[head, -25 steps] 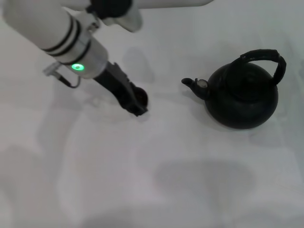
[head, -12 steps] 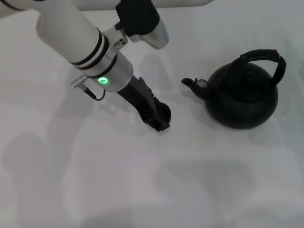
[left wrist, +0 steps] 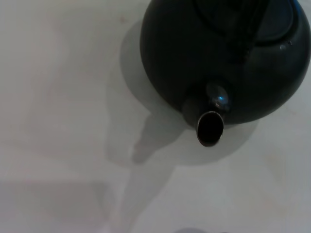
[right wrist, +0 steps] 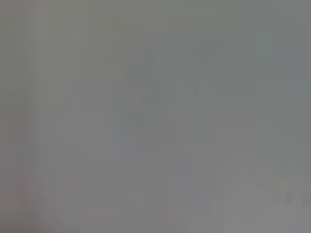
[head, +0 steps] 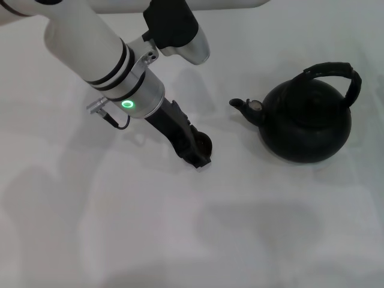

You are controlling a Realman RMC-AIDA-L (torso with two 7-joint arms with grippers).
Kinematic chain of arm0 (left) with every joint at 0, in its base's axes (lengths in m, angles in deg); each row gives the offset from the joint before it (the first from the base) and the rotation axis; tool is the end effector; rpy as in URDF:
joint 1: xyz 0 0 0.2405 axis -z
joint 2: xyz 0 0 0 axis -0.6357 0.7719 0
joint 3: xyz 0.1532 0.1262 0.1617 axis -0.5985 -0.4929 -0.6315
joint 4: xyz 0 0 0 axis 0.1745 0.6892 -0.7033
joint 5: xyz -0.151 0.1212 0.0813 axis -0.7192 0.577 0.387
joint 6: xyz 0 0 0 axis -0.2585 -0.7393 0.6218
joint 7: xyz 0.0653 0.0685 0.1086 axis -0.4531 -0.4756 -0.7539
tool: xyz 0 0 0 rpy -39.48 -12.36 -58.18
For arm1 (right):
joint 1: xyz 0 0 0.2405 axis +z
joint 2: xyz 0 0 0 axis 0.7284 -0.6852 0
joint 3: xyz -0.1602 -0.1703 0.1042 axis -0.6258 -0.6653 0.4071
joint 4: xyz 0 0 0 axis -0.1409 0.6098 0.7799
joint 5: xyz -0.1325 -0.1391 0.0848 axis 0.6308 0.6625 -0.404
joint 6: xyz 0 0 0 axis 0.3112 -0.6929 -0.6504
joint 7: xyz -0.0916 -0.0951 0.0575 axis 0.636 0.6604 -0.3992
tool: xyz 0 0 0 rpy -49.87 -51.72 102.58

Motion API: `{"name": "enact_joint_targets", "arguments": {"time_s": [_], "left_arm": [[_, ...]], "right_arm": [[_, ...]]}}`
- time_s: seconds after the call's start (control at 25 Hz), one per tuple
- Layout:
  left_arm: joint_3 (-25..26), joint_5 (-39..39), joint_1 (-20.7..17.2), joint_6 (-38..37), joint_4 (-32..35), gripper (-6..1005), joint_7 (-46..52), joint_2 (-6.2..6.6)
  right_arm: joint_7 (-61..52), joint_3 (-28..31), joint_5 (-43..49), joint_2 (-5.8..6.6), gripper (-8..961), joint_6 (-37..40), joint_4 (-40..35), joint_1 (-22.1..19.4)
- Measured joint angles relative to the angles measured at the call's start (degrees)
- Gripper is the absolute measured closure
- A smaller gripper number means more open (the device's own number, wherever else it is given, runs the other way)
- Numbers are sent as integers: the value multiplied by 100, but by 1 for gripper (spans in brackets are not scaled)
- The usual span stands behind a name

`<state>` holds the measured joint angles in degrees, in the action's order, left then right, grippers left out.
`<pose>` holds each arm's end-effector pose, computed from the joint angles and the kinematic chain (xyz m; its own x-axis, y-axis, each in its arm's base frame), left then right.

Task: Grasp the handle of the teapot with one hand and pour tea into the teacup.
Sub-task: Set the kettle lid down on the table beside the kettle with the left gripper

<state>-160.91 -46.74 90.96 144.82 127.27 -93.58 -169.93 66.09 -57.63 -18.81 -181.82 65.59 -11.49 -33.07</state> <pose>-0.1510 0.3654 -0.1086 0.9107 0.2975 -0.2865 0.2793 -0.9546 -0.1034 0.3871 0.2778 0.0151 0.7362 -0.0371 -0.6758 -0.6768 -0.0322 -0.7355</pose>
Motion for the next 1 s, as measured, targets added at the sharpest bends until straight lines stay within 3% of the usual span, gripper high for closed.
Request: {"name": "enact_joint_targets", "arguments": {"time_s": [1.0], "left_arm": [[-66,86,3,-112,-2,296,89,-7]], "right_arm": [[-62,-37,45,-9,79,38,0,-47]]}}
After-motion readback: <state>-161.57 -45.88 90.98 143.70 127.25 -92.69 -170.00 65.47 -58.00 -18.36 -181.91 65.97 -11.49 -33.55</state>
